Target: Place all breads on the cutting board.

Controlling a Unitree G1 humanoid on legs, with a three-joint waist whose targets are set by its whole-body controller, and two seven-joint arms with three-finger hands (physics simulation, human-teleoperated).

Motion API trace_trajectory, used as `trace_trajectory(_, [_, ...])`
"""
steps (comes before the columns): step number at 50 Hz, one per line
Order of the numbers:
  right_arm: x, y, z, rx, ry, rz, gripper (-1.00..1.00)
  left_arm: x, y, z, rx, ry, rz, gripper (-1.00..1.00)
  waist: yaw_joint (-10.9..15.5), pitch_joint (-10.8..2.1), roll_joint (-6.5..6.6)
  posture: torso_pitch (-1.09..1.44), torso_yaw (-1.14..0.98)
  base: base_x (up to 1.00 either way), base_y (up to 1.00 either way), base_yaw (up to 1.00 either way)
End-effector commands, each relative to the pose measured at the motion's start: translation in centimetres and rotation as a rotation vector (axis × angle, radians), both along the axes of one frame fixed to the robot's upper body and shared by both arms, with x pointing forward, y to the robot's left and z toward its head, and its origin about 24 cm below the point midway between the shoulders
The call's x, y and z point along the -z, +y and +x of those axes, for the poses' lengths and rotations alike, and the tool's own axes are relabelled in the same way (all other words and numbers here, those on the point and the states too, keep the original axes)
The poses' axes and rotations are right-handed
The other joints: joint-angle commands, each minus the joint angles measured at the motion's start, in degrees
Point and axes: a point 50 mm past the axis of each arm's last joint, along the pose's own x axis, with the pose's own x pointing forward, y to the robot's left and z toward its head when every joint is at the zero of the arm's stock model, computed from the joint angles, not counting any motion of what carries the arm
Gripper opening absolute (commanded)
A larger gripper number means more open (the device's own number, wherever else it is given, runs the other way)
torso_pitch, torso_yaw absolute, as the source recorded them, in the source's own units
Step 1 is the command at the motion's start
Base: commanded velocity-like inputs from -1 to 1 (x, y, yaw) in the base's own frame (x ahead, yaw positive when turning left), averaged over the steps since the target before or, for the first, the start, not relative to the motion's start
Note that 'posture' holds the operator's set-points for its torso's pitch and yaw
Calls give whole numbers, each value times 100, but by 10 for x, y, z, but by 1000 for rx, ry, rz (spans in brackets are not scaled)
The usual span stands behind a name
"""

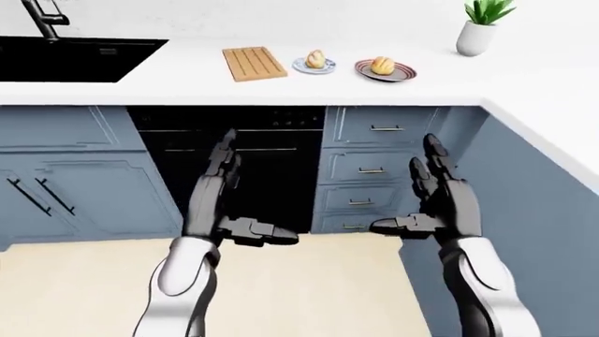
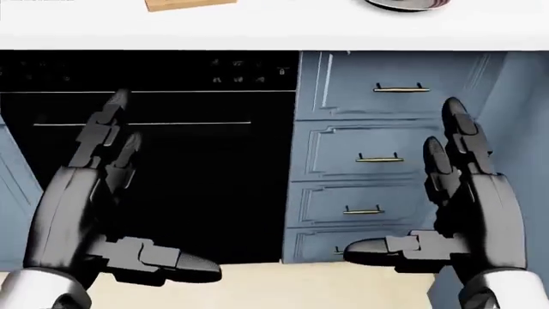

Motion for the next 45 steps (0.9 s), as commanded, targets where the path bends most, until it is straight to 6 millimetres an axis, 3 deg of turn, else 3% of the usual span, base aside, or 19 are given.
trace_trajectory(1, [-19,6,-1,-32,-102,-4,100,-16,5,-2,-24,-102,5,100,39,-82,61,0,0,9,-55,0])
trace_trajectory(5, [-18,7,-1,-33,-101,-3,100,-15,5,-3,-25,-100,4,100,44,7,294,0,0,9,-55,0])
trace_trajectory(9, [-18,7,-1,-34,-102,-1,100,-14,4,-4,-18,-98,0,100,43,9,493,0,0,9,-55,0])
trace_trajectory(11, [-18,7,-1,-34,-102,0,100,-15,4,-4,-18,-100,-1,100,40,-70,718,0,0,9,-54,0])
trace_trajectory(12, [-18,6,-1,-33,-102,0,100,-15,4,-4,-19,-100,-1,100,112,-43,552,0,0,9,-55,0])
trace_trajectory(14, [-17,6,-1,-34,-101,0,100,-14,5,-4,-19,-99,-2,100,87,-64,651,0,0,9,-55,0])
trace_trajectory(16, [-17,6,-1,-34,-100,-1,100,-13,4,-5,-14,-97,-6,100,99,-150,671,0,0,10,-59,0])
trace_trajectory(19, [-16,6,-1,-34,-101,0,100,-14,4,-5,-14,-96,-5,100,142,-105,541,0,0,9,-61,0])
trace_trajectory(21, [-17,6,-1,-34,-102,0,100,-13,4,-5,-15,-96,-6,100,155,-67,350,0,0,9,-60,0])
trace_trajectory(22, [-17,6,-2,-35,-102,1,100,-14,4,-5,-15,-97,-5,100,150,-110,165,0,0,10,-61,0])
trace_trajectory(23, [-17,6,-1,-34,-101,3,100,-14,4,-5,-15,-97,-6,100,117,-205,-161,0,0,10,-61,0])
trace_trajectory(25, [-18,5,-2,-31,-103,2,100,-15,4,-5,-15,-98,-5,100,57,-109,1,0,0,9,-52,0])
trace_trajectory(26, [-19,5,-1,-28,-104,3,100,-15,4,-5,-16,-100,-3,100,33,-112,21,0,0,10,-23,0])
trace_trajectory(28, [-26,5,-3,-26,-116,0,100,-21,5,-4,-18,-107,-3,100,19,-170,-59,0,0,14,0,0])
trace_trajectory(32, [-31,3,-5,-22,-128,3,100,-28,5,-1,-20,-120,-11,100,13,-17,37,0,0,24,0,0])
trace_trajectory(39, [-45,8,-7,-36,-151,-24,100,-37,7,1,-24,-137,-13,100,16,-17,142,0,0,35,4,0])
trace_trajectory(42, [-50,12,-8,-47,-162,-36,100,-37,10,1,-28,-140,-14,100,45,-25,-79,0,0,39,69,0])
trace_trajectory(45, [-54,15,-8,-59,-168,-43,100,-40,11,-1,-32,-144,-15,100,57,-61,-88,0,0,32,100,0])
